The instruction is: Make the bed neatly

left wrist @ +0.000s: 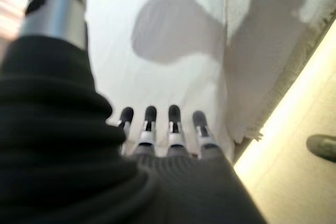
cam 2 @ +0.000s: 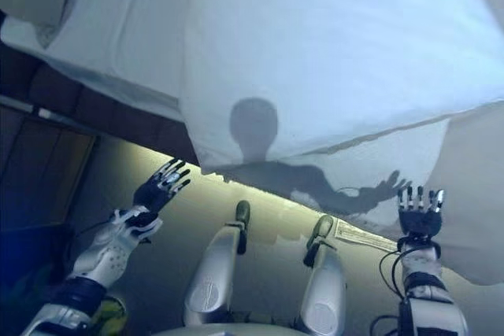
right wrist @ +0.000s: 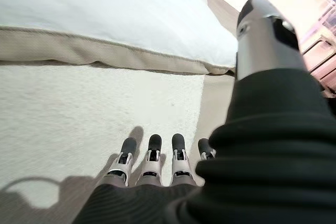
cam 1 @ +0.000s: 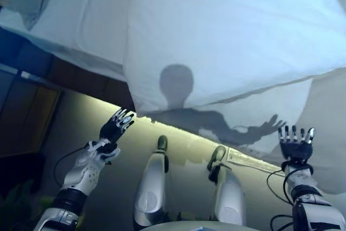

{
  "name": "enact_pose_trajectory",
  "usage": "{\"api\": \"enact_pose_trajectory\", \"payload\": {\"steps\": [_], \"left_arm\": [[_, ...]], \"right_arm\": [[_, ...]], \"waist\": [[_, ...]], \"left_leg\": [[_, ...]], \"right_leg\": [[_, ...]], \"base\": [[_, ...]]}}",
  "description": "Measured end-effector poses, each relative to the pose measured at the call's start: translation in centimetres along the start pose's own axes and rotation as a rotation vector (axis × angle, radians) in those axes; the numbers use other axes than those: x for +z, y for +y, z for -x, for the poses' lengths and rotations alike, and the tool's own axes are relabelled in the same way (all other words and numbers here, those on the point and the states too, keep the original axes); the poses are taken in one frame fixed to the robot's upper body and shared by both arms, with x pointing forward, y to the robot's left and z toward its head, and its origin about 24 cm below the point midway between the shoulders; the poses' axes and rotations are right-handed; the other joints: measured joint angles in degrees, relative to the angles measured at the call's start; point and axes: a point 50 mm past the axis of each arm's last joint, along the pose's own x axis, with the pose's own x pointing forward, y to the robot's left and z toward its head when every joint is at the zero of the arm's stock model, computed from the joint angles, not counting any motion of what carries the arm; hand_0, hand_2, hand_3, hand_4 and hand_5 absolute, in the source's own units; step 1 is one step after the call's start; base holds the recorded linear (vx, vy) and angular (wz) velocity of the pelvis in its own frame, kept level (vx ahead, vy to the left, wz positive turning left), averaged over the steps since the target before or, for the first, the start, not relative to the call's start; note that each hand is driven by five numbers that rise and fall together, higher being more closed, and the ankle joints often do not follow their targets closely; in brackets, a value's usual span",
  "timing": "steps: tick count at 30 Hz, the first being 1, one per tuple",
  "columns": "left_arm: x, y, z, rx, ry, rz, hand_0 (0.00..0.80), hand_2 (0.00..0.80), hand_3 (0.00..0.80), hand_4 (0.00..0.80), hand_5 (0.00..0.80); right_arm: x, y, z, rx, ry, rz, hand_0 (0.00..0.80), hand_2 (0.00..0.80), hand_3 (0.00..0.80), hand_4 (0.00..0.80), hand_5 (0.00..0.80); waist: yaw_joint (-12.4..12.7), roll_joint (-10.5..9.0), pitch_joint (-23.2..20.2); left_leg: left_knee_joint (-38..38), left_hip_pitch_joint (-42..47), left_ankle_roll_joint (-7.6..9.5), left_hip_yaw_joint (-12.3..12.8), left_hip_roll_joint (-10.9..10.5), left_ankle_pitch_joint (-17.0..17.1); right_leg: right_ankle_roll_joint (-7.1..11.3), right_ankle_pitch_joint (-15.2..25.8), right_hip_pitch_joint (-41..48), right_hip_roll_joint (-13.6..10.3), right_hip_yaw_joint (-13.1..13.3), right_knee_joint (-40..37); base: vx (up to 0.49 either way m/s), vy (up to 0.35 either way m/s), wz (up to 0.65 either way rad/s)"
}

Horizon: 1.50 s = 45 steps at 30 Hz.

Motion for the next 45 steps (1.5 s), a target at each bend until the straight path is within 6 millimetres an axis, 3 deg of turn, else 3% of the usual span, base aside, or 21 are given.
{"api": "enact_pose_trajectory", "payload": {"steps": [6,8,17,25,30,35,41,42,44,45], "left_arm": [[0.6,0.1,0.2,-0.006,-0.011,0.001,0.000,0.000,0.000,0.000,0.000],[0.6,0.1,0.2,-0.012,-0.013,0.014,0.000,0.000,0.000,0.000,0.000],[1.8,-0.6,0.2,-0.074,-0.043,-0.009,0.000,0.000,0.000,0.000,0.000],[2.9,-0.8,0.3,-0.083,-0.083,0.000,0.000,0.000,0.000,0.000,0.000],[3.7,-0.7,0.2,-0.095,-0.107,0.023,0.000,0.000,0.000,0.000,0.000],[4.4,0.0,0.6,-0.084,-0.107,0.014,0.000,0.000,0.000,0.000,0.000],[4.8,-0.7,0.6,-0.125,-0.113,0.033,0.000,0.000,0.000,0.000,0.000],[4.8,-0.7,0.6,-0.127,-0.112,0.033,0.000,0.000,0.000,0.000,0.000],[4.9,-0.7,0.6,-0.135,-0.111,0.029,0.000,0.000,0.000,0.000,0.000],[4.9,-0.7,0.6,-0.138,-0.108,0.028,0.000,0.000,0.000,0.000,0.000]], "right_arm": [[2.2,2.3,-1.3,0.080,-0.034,-0.058,0.000,0.000,0.000,0.000,0.000],[2.1,2.7,-1.5,0.095,-0.023,-0.088,0.000,0.000,0.000,0.000,0.000],[2.3,4.5,-2.4,0.153,-0.007,-0.127,0.000,0.000,0.000,0.000,0.000],[3.1,4.9,-2.7,0.156,0.016,-0.156,0.000,0.000,0.000,0.000,0.000],[5.5,6.1,-3.1,0.171,-0.022,-0.124,0.000,0.000,0.000,0.000,0.000],[5.7,7.5,-3.7,0.198,-0.024,-0.146,0.000,0.000,0.000,0.000,0.000],[6.5,8.1,-3.9,0.202,-0.039,-0.143,0.000,0.000,0.000,0.000,0.000],[6.8,8.3,-3.9,0.204,-0.045,-0.138,0.044,0.044,0.044,0.044,0.044],[7.6,8.6,-3.9,0.204,-0.060,-0.124,0.245,0.245,0.245,0.245,0.245],[8.0,8.6,-3.8,0.197,-0.069,-0.120,0.427,0.427,0.427,0.427,0.427]], "waist": [[0.85,-0.60,0.06],[1.30,-0.66,0.02],[1.48,-0.63,-0.15],[2.01,0.21,-1.92],[2.90,1.36,-3.43],[3.07,1.39,-3.45],[3.30,1.41,-3.45],[3.37,1.42,-3.46],[3.75,1.48,-3.49],[4.31,1.48,-3.49]], "left_leg": [[12.43,-7.08,0.16,-0.41,0.02,-6.62],[14.93,-9.01,0.10,-0.66,-0.58,-7.03],[17.18,-15.60,0.41,-1.57,-3.01,-6.53],[17.50,-18.48,0.09,-2.11,-3.50,-6.22],[17.49,-20.99,-0.09,-2.70,-4.44,-5.52],[16.92,-21.80,-0.21,-3.50,-4.76,-5.05],[15.17,-21.96,-0.59,-4.33,-5.59,-3.93],[14.88,-22.08,-0.81,-4.74,-5.78,-3.68],[14.90,-22.69,-1.28,-5.42,-5.90,-3.35],[14.94,-22.83,-1.43,-5.69,-5.94,-3.26]], "right_leg": [[-0.56,-8.01,-7.98,-3.00,1.47,15.03],[-0.77,-8.84,-10.26,-3.29,2.48,17.87],[-0.69,-10.06,-17.72,-5.92,3.79,23.03],[-0.38,-10.08,-20.30,-6.13,3.75,23.73],[-0.37,-10.74,-22.92,-6.93,3.87,25.26],[-0.66,-11.17,-23.74,-6.84,3.85,25.76],[-0.53,-11.50,-23.81,-6.88,3.79,25.48],[-0.52,-11.68,-23.80,-6.82,3.69,25.53],[-0.58,-12.36,-24.01,-6.79,3.39,26.13],[-0.66,-12.62,-24.09,-6.77,3.28,26.39]], "base": [[0.095,-0.017,0.06],[0.051,-0.021,0.00],[0.025,0.003,0.10],[0.003,-0.067,0.04],[0.008,-0.058,0.13],[0.050,-0.052,0.10],[0.035,-0.056,0.11],[0.033,-0.101,0.21],[0.035,-0.086,0.22],[0.034,-0.079,0.16]]}}
